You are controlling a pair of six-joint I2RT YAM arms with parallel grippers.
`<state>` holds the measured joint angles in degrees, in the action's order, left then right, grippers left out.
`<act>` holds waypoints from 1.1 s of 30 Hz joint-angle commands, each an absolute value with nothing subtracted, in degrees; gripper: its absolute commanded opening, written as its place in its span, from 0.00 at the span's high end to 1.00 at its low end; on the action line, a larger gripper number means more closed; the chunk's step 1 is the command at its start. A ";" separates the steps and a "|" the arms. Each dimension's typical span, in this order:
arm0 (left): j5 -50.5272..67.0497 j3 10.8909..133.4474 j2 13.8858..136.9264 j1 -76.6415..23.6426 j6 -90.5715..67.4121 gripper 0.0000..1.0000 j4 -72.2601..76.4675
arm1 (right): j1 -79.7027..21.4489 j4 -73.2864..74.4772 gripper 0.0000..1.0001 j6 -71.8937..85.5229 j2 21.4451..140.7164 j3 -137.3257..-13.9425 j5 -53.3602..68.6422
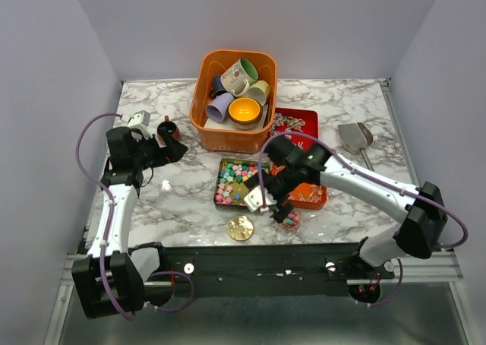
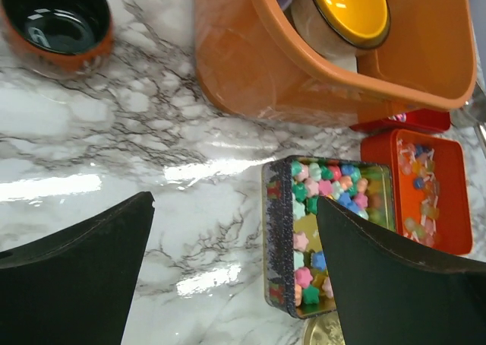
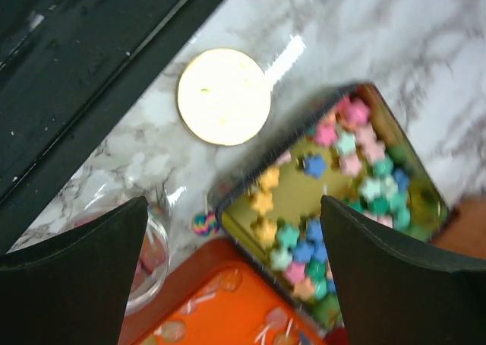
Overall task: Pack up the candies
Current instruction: Pick up the bottle lid at the center of the board.
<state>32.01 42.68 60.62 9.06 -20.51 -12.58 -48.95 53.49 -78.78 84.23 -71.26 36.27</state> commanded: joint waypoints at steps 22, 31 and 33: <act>29.53 38.06 49.57 19.95 -28.39 0.01 -12.40 | -65.57 56.85 0.04 -91.84 114.87 -82.79 24.96; 29.53 37.00 49.92 19.95 -29.18 0.01 -11.08 | -65.57 53.09 0.05 -89.48 117.15 -80.86 21.63; 29.62 36.48 49.92 19.95 -29.79 0.01 -10.64 | -65.57 52.56 0.05 -89.03 117.25 -80.60 21.36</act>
<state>28.69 37.34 50.46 19.51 -28.62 -12.82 -65.41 53.78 -90.98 114.91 -81.95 24.60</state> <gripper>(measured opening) 0.985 0.952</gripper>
